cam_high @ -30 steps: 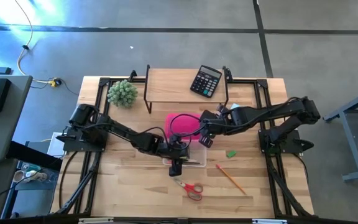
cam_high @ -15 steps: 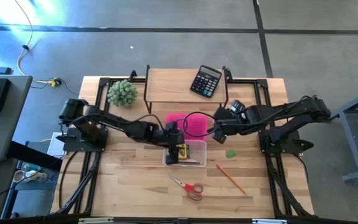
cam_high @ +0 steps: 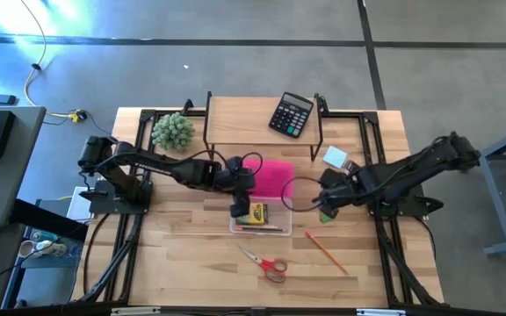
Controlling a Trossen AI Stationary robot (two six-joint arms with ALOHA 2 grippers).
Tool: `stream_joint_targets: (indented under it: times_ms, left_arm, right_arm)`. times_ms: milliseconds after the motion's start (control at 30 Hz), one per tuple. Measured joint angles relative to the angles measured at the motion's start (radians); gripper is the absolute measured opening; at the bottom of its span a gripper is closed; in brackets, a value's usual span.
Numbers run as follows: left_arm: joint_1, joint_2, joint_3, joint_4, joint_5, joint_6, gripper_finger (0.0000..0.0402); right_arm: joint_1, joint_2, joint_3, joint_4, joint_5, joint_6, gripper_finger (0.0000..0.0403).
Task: Pack school essentials
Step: Put the green eraser into the pink supply box
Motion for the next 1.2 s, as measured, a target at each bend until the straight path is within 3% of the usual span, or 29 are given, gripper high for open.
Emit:
stream_joint_targets:
  times_ms: [233,500,867,1200]
  left_arm:
    - [-0.001,0.000,0.000,-0.006,0.000,-0.005,0.0106]
    - [-0.001,0.000,0.000,-0.004,0.000,-0.029,0.0106]
    - [-0.001,0.000,0.000,-0.004,0.000,-0.045,0.0106]
    - [-0.001,0.000,0.000,-0.003,0.001,-0.045,0.0106]
  right_arm:
    - [0.025,0.000,-0.161,0.160,-0.159,-0.033,0.0162]
    - [0.048,0.000,-0.312,0.380,-0.278,-0.302,0.0190]
    - [0.059,0.012,-0.339,0.510,-0.278,-0.488,0.0190]
    - [0.060,0.156,-0.339,0.508,-0.279,-0.538,0.0191]
